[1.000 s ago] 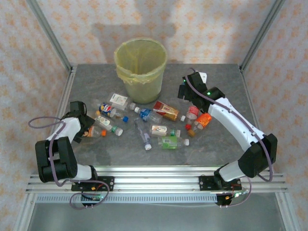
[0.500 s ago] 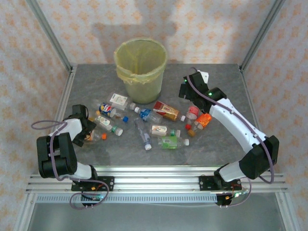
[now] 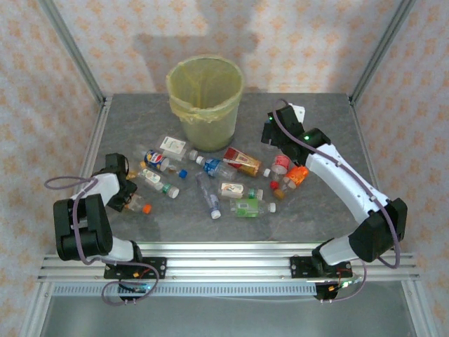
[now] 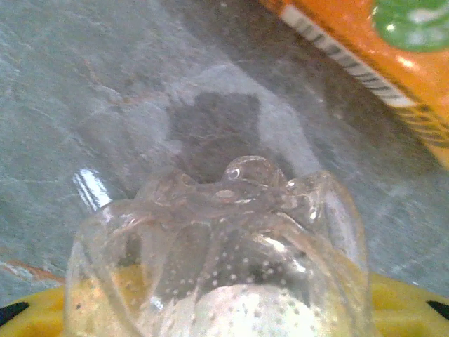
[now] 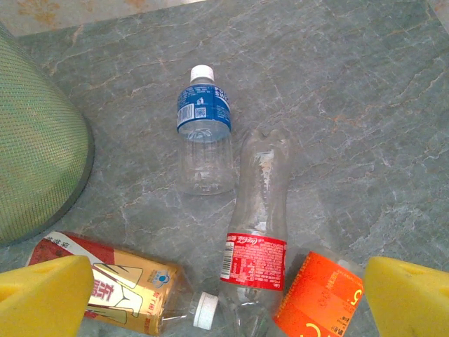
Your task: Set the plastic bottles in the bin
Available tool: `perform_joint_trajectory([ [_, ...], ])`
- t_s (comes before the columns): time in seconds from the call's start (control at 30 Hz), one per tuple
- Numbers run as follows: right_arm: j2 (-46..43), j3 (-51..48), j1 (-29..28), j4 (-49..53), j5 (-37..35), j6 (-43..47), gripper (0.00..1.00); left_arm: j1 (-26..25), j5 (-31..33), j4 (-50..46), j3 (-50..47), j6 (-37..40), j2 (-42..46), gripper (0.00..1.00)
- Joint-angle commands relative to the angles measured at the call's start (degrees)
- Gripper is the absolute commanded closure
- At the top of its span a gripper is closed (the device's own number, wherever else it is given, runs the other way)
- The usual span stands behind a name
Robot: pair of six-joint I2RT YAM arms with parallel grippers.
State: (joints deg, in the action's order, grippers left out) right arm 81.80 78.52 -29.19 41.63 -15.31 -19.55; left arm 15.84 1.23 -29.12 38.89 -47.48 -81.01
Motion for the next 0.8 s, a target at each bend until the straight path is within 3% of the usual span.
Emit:
perform_joint_trajectory([
  [0.0,-1.7,-0.5,0.3,1.6,-2.4,-0.7,0.01,0.2,-0.6,-1.8,1.2,0.3,4.3,0.47],
  [0.33,-2.1,-0.7,0.3,1.1,-2.5,-1.2,0.01,0.2,-1.1,-9.6,5.6,1.7,16.1,0.66],
  [0.6,-2.3,-0.6,0.3,0.9,-2.0,-1.6,0.01,-0.8,-4.6,-13.8,12.9,2.5,24.4,0.7],
  [0.77,-2.0,-0.9,0.3,0.8,-1.5,-1.8,0.01,-5.4,-4.5,-13.5,20.3,3.6,26.4,0.73],
])
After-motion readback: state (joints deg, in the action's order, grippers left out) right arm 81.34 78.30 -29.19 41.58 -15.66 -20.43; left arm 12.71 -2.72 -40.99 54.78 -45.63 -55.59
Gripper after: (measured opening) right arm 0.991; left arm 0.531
